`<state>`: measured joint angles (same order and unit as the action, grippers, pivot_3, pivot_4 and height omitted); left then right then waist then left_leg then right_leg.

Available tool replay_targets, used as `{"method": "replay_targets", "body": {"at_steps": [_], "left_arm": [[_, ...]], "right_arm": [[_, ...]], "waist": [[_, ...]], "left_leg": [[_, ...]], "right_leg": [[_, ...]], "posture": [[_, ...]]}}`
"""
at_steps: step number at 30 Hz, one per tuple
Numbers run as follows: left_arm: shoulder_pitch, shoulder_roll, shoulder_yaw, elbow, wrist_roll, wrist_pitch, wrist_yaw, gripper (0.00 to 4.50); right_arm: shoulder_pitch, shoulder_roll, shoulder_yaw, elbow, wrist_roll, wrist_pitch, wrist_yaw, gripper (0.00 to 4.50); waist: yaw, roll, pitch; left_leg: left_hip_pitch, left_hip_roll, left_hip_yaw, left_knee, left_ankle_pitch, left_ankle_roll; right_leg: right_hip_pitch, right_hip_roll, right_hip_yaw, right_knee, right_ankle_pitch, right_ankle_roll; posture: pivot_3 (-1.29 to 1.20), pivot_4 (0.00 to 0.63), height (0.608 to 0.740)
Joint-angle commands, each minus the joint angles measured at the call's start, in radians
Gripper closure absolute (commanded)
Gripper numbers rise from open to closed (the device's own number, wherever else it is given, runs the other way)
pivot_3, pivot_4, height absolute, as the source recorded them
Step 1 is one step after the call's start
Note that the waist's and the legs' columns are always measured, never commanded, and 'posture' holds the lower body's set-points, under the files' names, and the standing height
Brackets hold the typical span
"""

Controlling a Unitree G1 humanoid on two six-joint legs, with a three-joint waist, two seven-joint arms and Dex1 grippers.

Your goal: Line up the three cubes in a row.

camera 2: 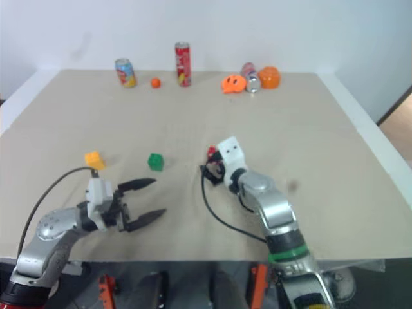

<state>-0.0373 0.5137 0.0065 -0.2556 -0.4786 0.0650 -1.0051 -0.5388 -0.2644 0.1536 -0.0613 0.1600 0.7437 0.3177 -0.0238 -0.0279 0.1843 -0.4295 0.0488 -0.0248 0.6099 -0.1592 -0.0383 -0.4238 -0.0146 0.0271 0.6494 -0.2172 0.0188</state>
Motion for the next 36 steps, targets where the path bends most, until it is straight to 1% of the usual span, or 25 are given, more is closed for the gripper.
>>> {"method": "replay_targets", "body": {"at_steps": [1,14,16,17,20,21,23,24,29,31,34,36], "left_arm": [[-0.012,0.002,0.005,-0.031,-0.003,-0.009,0.006,0.02],[-0.029,0.004,0.007,-0.026,-0.012,0.000,0.014,0.02],[-0.031,0.004,0.007,-0.025,-0.010,0.000,0.015,0.00],[-0.031,0.004,0.007,-0.025,-0.009,0.000,0.016,0.00],[-0.033,0.004,0.007,-0.023,-0.008,0.001,0.017,0.00],[-0.033,0.004,0.008,-0.023,-0.007,0.001,0.018,0.00],[-0.034,0.004,0.009,-0.023,-0.007,0.002,0.020,0.00],[-0.035,0.004,0.010,-0.024,-0.007,0.003,0.020,0.00],[-0.036,0.022,0.031,-0.036,-0.031,0.027,0.019,0.00],[-0.038,0.029,0.043,-0.042,-0.053,0.049,0.020,0.00],[-0.035,0.038,0.055,-0.059,-0.086,0.080,0.017,0.00],[-0.029,0.047,0.059,-0.074,-0.105,0.100,0.006,0.00]], "right_arm": [[-0.050,0.024,-0.038,0.013,-0.001,0.027,-0.028,0.23],[-0.063,0.037,-0.002,-0.020,-0.040,0.037,-0.039,0.23],[-0.065,0.038,-0.006,-0.002,-0.049,0.030,-0.045,0.80],[-0.068,0.042,-0.014,0.009,-0.051,0.030,-0.052,0.98],[-0.081,0.049,-0.027,0.039,-0.055,0.026,-0.061,1.98],[-0.086,0.050,-0.030,0.047,-0.055,0.024,-0.062,2.43],[-0.094,0.050,-0.032,0.057,-0.054,0.022,-0.062,3.10],[-0.097,0.049,-0.033,0.060,-0.053,0.021,-0.061,3.31],[-0.109,0.030,-0.048,0.061,-0.041,0.013,-0.036,3.33],[-0.104,0.014,-0.058,0.050,-0.017,0.002,0.006,3.33],[-0.063,-0.041,-0.057,-0.016,0.050,-0.037,0.153,3.33],[-0.019,-0.112,-0.058,-0.063,0.096,-0.078,0.280,3.33]], "waist": [[0.000,0.000,0.000],[0.000,0.000,0.000],[-0.001,0.000,0.000],[-0.001,0.000,0.000],[-0.001,0.000,0.000],[-0.001,0.000,0.000],[-0.001,0.000,0.000],[-0.001,0.000,0.000],[-0.002,0.000,0.000],[-0.003,0.000,0.000],[-0.003,0.000,0.000],[-0.002,0.000,0.000]], "left_leg": [[0.000,0.000,0.000,0.000,0.000,0.000],[0.000,0.001,0.000,0.000,0.000,0.000],[0.000,0.001,0.000,0.000,0.000,0.000],[0.000,0.001,0.000,0.000,0.000,0.000],[0.000,0.001,0.000,0.000,0.000,0.000],[0.000,0.001,0.000,0.000,0.000,0.000],[0.000,0.001,0.000,0.000,0.000,0.000],[0.000,0.001,0.000,0.000,0.000,0.000],[0.000,0.002,0.000,0.000,0.000,0.000],[0.000,0.002,0.000,0.000,0.000,0.000],[0.000,0.002,0.000,0.000,0.000,0.000],[0.000,0.002,0.000,0.000,0.000,0.000]], "right_leg": [[0.000,0.000,0.000,0.000,0.000,0.000],[0.000,0.001,0.000,0.000,0.001,0.000],[0.000,0.001,0.000,0.000,0.001,0.000],[0.000,0.001,0.000,0.000,0.001,0.000],[0.000,0.002,0.000,0.000,0.001,0.000],[0.000,0.002,0.001,0.000,0.001,0.000],[0.000,0.002,0.001,0.000,0.001,0.000],[0.000,0.002,0.001,0.000,0.001,0.000],[0.000,0.002,0.001,0.000,0.001,0.000],[0.000,0.002,0.001,0.000,0.001,0.000],[0.000,0.002,0.001,0.000,0.001,0.000],[0.000,0.002,0.001,0.000,0.001,0.000]], "posture": [[0.00,0.150,0.740],[0.00,0.150,0.740],[0.00,0.150,0.740],[0.00,0.150,0.740],[0.00,0.150,0.740],[0.00,0.150,0.740],[0.00,0.150,0.740],[0.00,0.150,0.740],[0.00,0.150,0.740],[0.00,0.150,0.740],[0.00,0.150,0.740],[0.00,0.150,0.740]]}}
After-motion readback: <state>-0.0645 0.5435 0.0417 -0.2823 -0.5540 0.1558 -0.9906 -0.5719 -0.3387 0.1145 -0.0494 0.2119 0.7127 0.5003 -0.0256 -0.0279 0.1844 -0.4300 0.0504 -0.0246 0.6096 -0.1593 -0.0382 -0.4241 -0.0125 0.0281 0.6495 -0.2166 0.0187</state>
